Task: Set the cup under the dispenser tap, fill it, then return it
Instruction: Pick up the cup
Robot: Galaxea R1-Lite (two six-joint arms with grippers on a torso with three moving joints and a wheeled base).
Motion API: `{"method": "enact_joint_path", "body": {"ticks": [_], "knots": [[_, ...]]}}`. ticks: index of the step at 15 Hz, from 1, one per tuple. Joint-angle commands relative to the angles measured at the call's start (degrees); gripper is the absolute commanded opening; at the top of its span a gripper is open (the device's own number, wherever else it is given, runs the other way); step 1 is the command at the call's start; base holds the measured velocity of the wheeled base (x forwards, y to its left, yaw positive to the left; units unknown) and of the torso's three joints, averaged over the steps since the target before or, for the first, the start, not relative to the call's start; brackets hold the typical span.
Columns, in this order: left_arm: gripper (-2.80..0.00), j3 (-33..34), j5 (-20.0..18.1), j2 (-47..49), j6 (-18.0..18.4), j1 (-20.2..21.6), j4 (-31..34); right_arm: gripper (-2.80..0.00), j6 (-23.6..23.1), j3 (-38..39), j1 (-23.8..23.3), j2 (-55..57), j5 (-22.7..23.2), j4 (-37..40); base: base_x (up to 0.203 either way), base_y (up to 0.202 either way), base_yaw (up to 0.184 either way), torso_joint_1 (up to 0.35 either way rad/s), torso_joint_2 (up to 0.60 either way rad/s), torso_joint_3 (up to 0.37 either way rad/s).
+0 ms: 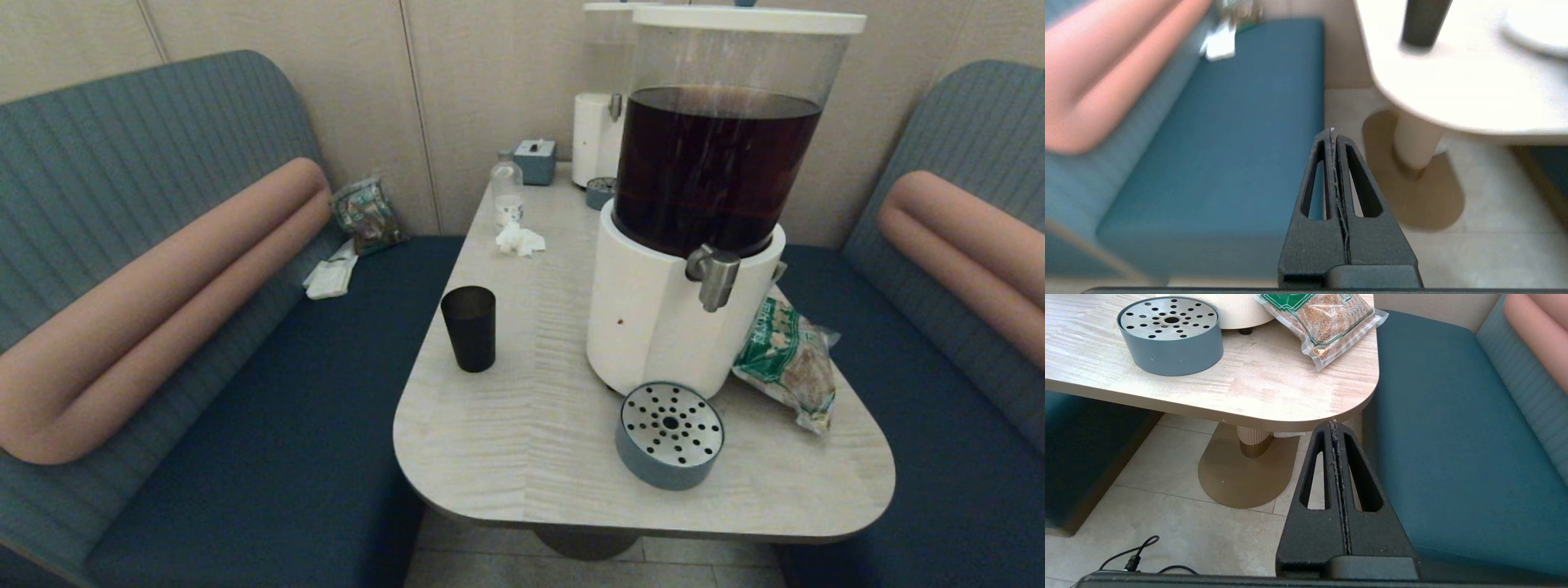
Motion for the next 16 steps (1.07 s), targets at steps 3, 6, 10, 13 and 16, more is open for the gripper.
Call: {"method": "enact_joint_path", "body": {"ticks": [3,6,10,13,16], "knots": [[-2.8,-15.83,-3.87,8.54,-2.9,-0.14,7.08,-2.8,-0.03,0.0,0.0,0.01,0.05,0.0,0.0,0.0,0.0,0.0,0.0,0.0],[-2.8,-27.54,-6.85,24.29,-7.12,-2.24,6.62,-2.8,-0.03,0.0,0.0,0.01,0.05,0.0,0.0,0.0,0.0,0.0,0.0,0.0],[0.0,-39.09,-14.84,43.72,-9.81,-4.35,-1.5,-2.8,-0.03,0.0,0.0,0.01,0.05,0.0,0.0,0.0,0.0,0.0,0.0,0.0],[0.0,-42.28,-23.12,55.53,-10.58,-4.69,-11.69,-2.8,-0.03,0.0,0.0,0.01,0.05,0.0,0.0,0.0,0.0,0.0,0.0,0.0],[0.0,-42.6,-26.84,66.64,-8.27,-3.91,-26.99,-2.8,-0.03,0.09,0.0,0.01,0.05,0.0,0.0,0.0,0.0,0.0,0.0,0.0]]}}
